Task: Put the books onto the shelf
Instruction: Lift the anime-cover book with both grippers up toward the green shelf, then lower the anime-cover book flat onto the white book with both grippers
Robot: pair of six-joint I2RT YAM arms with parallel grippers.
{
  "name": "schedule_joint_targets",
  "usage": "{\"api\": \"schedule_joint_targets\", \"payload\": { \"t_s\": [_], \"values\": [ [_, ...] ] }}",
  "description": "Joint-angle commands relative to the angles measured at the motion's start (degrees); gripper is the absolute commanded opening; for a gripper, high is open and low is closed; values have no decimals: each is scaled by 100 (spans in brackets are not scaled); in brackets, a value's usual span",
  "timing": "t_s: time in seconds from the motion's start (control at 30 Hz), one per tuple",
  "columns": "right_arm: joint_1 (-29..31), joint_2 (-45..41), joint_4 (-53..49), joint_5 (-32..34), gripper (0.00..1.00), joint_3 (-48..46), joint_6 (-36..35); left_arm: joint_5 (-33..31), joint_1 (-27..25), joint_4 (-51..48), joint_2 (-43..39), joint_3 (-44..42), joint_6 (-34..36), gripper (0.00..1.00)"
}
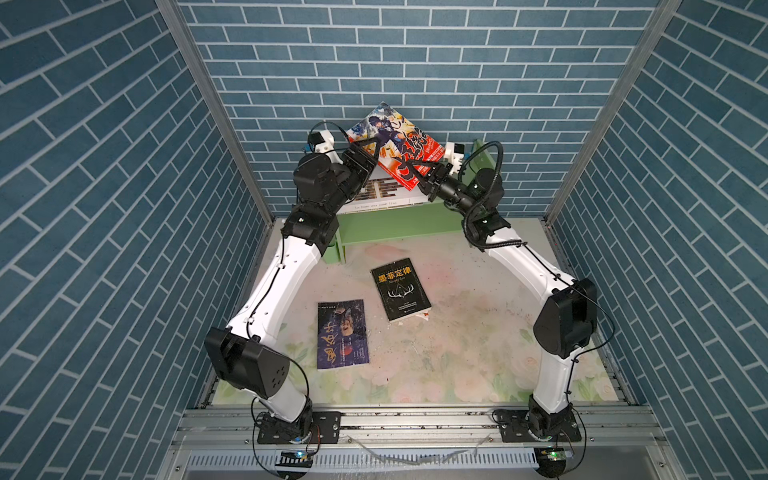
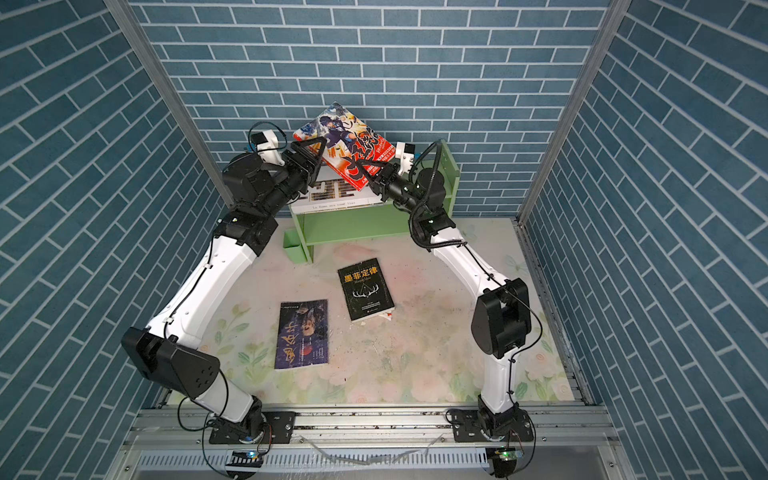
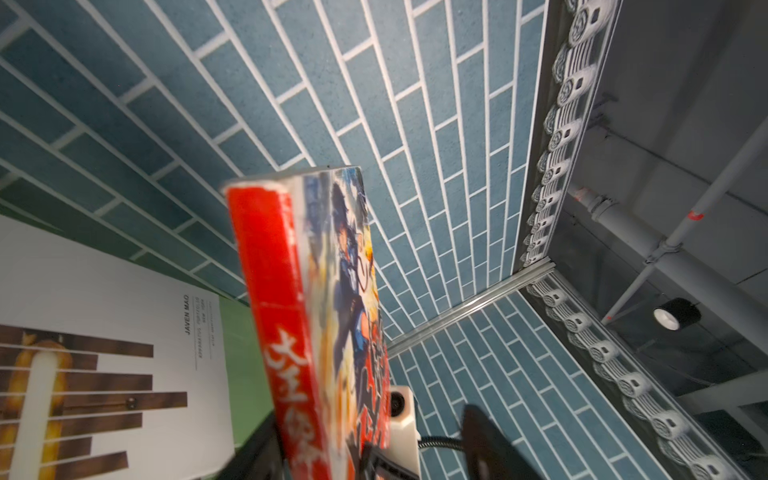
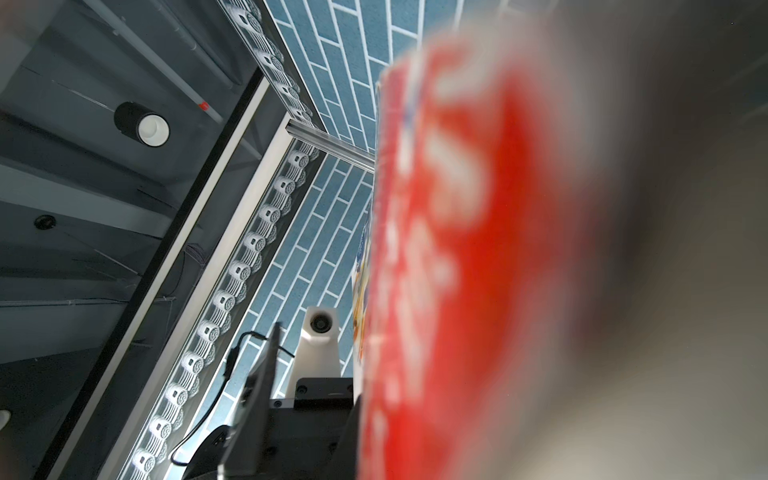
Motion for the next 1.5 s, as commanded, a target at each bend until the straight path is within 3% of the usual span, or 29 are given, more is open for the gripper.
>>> {"api": "schedule_joint_targets", "payload": {
  "t_s": [0.0,0.13,0.43,0.63,1.07,1.3,1.4,1.47],
  "values": [
    [-285,-102,133,-755,0,345,-249,433,207,411,-330,-142,42,88],
    [-522,-284,102,-1469,0,249,-203,1268,637,578,-167,-208,-240,96],
    [-772,-555,-72,-2529,0,178,-212,3217,1019,349,669,480,-611,95],
    [-827,-530,-314,-3008,0,260,-219,3880,1038,81,1041,977,-628,90],
    [-898,-481,-548,-3933,0,336,-230,4986,1087,-420,1034,741,-351,64],
    [-900,-326,-558,-4082,0,443,-247,4896,1162,-1541,1042,904,423,25],
    [-902,-171,-719,-4007,8,617,-310,4626,1180,-2155,1028,1028,865,11],
    [-902,-63,-995,-3819,25,755,-485,4316,1182,-2618,991,1142,1248,5]
  ]
}}
